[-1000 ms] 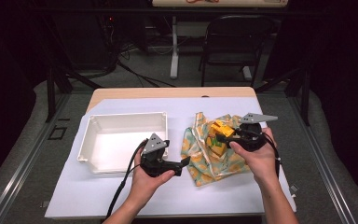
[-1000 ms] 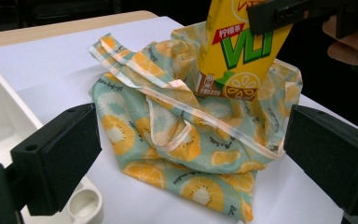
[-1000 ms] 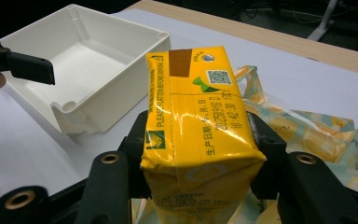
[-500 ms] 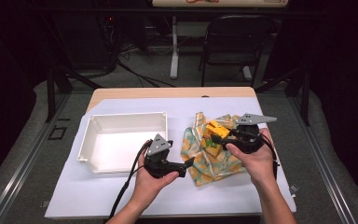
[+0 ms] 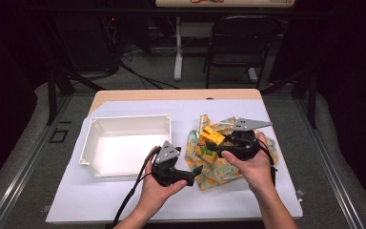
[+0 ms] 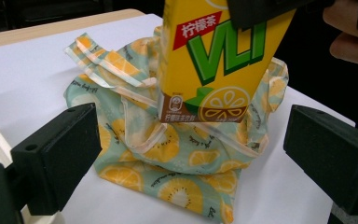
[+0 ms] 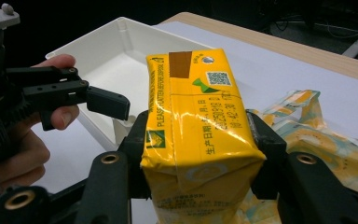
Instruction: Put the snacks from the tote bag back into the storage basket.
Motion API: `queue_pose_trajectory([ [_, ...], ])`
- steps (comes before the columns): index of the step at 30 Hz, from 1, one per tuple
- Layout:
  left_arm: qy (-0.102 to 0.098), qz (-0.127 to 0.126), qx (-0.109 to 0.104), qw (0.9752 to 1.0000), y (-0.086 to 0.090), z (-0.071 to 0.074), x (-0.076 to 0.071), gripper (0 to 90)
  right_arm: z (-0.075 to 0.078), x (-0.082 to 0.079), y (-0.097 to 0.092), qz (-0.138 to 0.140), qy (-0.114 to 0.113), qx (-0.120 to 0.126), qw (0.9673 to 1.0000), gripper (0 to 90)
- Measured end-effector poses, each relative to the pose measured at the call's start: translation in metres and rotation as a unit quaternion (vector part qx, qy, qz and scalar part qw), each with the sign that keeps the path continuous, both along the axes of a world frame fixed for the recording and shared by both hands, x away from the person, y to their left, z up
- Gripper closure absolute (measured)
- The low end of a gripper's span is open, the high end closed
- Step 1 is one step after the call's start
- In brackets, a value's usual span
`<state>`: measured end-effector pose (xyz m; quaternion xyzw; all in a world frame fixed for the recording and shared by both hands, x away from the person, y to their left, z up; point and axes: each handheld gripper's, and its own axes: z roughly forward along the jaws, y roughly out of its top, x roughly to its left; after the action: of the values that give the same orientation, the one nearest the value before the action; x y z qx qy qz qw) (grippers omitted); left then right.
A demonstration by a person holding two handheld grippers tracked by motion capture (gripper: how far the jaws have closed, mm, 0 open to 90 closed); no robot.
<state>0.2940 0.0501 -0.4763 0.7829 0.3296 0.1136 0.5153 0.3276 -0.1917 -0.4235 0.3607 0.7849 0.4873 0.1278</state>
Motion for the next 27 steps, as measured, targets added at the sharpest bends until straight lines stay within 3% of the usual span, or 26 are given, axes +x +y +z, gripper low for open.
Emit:
queue_pose_trajectory([
  [18, -0.010, 0.016, 0.015, 0.9997, -0.011, -0.005, -0.006, 4.1, -0.004, -0.010, 0.027, 0.024, 0.006, -0.001, 0.9997, 52.0],
  [22, -0.015, 0.027, 0.028, 0.9991, -0.013, -0.006, -0.007, 4.8, -0.006, -0.012, 0.033, 0.025, 0.010, -0.001, 0.9996, 52.0],
  [24, -0.022, 0.041, 0.044, 0.9979, -0.016, -0.007, -0.009, 7.2, -0.006, -0.012, 0.035, 0.027, 0.012, -0.003, 0.9996, 52.0],
  [27, -0.022, 0.042, 0.049, 0.9977, -0.018, -0.009, -0.010, 9.0, -0.007, -0.013, 0.038, 0.028, 0.013, -0.002, 0.9995, 52.0],
])
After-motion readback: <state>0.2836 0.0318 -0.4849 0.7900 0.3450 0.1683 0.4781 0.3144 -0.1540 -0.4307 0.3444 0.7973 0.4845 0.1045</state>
